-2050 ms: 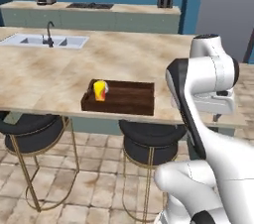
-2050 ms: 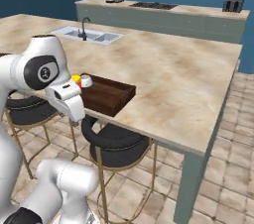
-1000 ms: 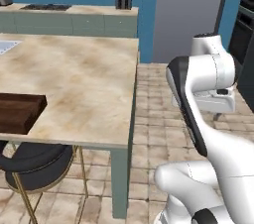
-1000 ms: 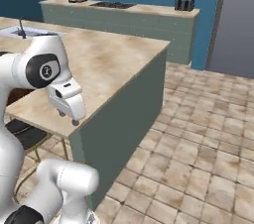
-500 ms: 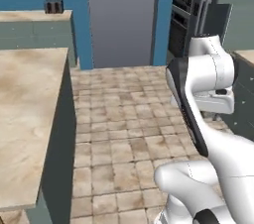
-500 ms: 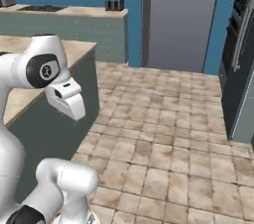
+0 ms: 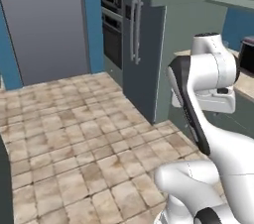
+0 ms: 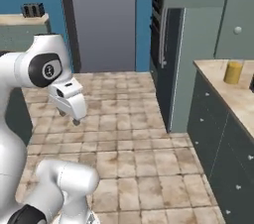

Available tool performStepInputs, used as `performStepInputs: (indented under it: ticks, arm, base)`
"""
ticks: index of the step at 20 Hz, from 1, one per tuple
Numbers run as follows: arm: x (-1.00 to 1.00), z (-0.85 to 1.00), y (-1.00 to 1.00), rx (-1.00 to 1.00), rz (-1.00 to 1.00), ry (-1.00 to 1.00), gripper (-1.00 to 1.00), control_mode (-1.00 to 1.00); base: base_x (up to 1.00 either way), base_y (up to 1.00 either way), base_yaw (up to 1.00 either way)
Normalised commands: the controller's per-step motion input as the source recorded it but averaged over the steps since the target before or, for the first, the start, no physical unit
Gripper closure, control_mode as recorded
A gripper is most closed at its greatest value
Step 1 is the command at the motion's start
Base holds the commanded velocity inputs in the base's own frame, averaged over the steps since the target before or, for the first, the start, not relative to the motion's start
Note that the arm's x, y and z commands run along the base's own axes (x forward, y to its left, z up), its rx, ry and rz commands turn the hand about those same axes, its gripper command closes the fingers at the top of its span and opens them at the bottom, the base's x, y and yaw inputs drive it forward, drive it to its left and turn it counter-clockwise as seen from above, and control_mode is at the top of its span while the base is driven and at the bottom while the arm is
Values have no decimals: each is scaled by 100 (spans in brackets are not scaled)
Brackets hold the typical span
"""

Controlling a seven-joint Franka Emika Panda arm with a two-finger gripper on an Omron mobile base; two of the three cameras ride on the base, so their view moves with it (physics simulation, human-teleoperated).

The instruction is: There is a tray on the dining counter. Grab the cup, mug, and pitcher and place them on the tray. The pitcher may be placed next to the tray if it cannot fit the tray.

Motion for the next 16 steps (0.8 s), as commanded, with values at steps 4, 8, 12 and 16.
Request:
performStepInputs:
  ticks: [4,8,12,16]
  arm:
    - [0,0,0,0,0,0,-100,100]
    - [0,0,0,0,0,0,-100,100]
    - [0,0,0,0,0,0,-100,100]
    - [0,0,0,0,0,0,-100,100]
  base:
    - [85,0,-25]
    - [91,4,-30]
    - [82,0,-47]
    - [63,0,-53]
